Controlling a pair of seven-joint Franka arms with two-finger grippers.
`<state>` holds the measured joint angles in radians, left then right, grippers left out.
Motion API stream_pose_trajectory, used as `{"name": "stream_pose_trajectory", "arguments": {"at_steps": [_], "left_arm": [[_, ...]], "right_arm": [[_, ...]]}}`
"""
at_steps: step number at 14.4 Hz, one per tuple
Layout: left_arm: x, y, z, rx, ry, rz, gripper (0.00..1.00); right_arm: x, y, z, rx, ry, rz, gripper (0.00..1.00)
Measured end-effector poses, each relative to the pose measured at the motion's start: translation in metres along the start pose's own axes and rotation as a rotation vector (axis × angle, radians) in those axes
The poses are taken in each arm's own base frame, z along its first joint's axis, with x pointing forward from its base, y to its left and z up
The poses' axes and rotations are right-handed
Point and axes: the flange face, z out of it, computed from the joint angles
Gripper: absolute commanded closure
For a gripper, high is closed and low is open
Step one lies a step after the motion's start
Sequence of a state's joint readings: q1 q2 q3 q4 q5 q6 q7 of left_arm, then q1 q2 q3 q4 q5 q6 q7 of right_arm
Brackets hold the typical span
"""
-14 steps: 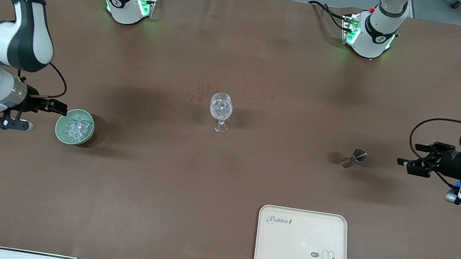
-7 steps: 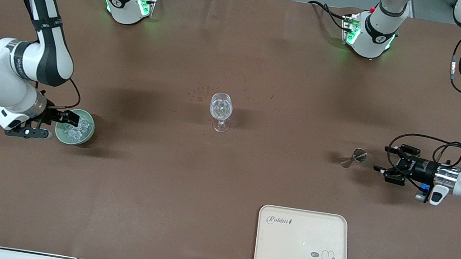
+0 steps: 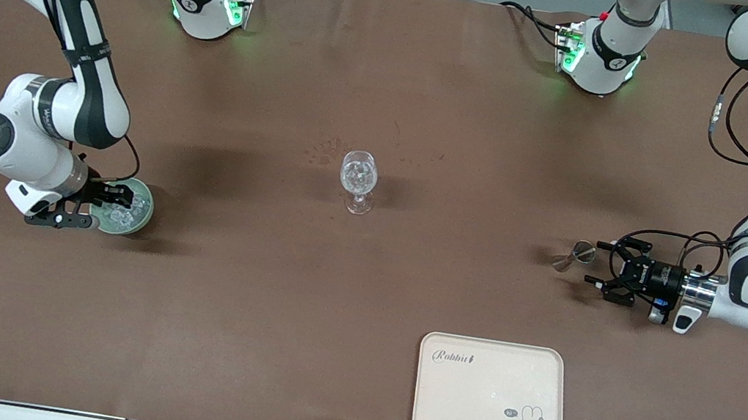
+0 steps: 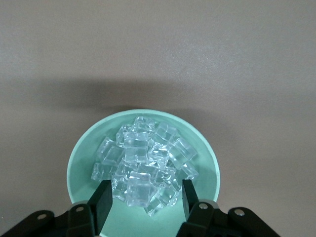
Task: Pour wine and add ice with both arms
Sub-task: 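Grasp the silver jigger with the left gripper while the right gripper pinches ice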
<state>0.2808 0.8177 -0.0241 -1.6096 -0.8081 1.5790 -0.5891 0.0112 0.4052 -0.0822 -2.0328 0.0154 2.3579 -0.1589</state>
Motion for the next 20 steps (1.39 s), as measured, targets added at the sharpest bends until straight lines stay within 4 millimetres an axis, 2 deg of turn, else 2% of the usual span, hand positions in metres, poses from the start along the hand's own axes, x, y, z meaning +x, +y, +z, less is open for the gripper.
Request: {"name": "stream_pose_trajectory", "arguments": {"at_steps": [4, 8, 16, 20], "left_arm": [[-0.004, 0.006, 0.012, 0.001, -0.024, -0.014, 0.21], [-0.004, 0.012, 0.028, 0.01, -0.047, -0.015, 0.21], [0.001, 0.014, 0.04, -0.003, -0.076, -0.026, 0.3], [-0.001, 0.016, 0.044, 0.005, -0.076, -0.022, 0.33]], "right_arm": [[-0.003, -0.001, 0.006, 0.002, -0.014, -0.001, 0.44], [-0.003, -0.002, 0.007, 0.002, -0.015, -0.002, 0.46], [-0.004, -0.003, 0.013, 0.001, -0.009, -0.003, 0.51], [-0.004, -0.003, 0.013, 0.001, -0.01, -0.003, 0.7]]}}
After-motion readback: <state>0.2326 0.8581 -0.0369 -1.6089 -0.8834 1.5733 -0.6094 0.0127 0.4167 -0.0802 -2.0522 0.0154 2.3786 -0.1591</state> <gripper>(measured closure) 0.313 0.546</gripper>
